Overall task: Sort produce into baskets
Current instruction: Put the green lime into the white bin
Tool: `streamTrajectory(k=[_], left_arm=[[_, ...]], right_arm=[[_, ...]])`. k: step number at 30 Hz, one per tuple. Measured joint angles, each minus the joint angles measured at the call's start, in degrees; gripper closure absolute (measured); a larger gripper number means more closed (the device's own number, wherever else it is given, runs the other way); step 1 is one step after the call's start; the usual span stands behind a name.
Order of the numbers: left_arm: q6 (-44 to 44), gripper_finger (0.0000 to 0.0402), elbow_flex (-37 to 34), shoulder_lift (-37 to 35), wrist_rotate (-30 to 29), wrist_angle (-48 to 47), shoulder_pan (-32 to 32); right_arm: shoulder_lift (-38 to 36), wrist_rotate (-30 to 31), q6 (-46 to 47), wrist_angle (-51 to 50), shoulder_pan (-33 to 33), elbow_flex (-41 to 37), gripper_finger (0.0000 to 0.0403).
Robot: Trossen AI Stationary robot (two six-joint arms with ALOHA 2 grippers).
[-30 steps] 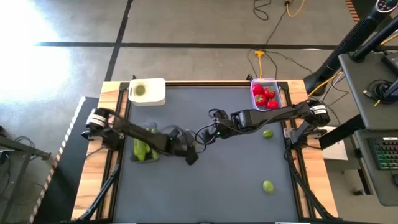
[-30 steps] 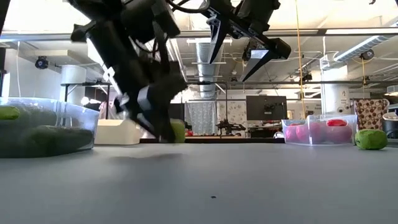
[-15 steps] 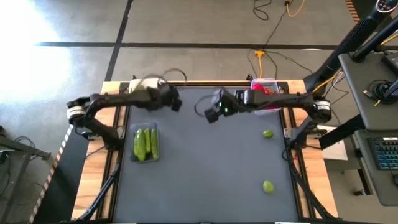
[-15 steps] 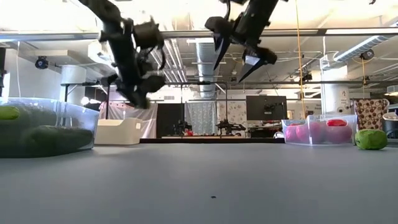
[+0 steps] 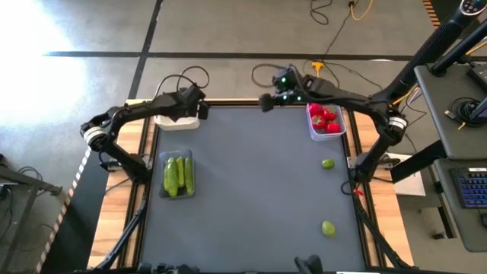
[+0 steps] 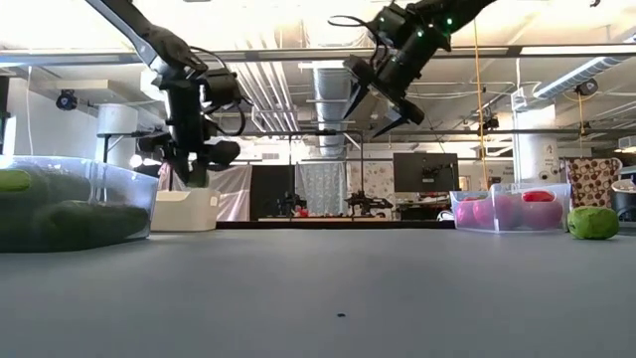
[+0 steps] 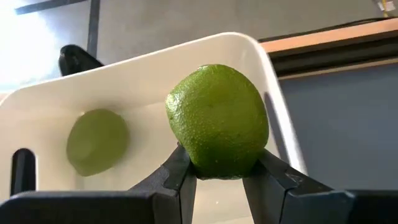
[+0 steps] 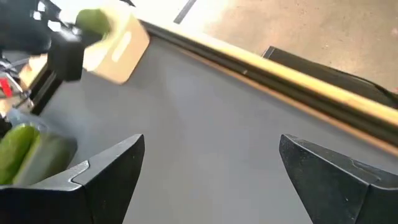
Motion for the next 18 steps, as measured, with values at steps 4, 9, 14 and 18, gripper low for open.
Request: streamTrajectory(k=[4, 9, 14, 18], left_arm=[[-3.24, 0.0310, 0.01, 1.76, -0.02, -2.07, 2.66], [-3.06, 0.0301, 0.01, 5.30, 0.19, -1.45, 6.00], [-2.19, 0.0265, 0.20, 8.23, 3.85, -1.20, 8.20], [-2.63, 0.0228, 0.25, 8.49, 5.98, -1.46, 8.55]], right_arm=[[0.02, -3.36, -2.45, 1.02, -4.42, 0.00, 0.0037], [0.02, -5.28, -5.73, 2.77, -7.61, 0.00, 0.0037], [0.04, -5.35, -8.95, 6.71, -8.11, 0.00, 0.0037], [0.07, -5.53, -9.52, 7.70, -8.18, 0.36, 0.0037]])
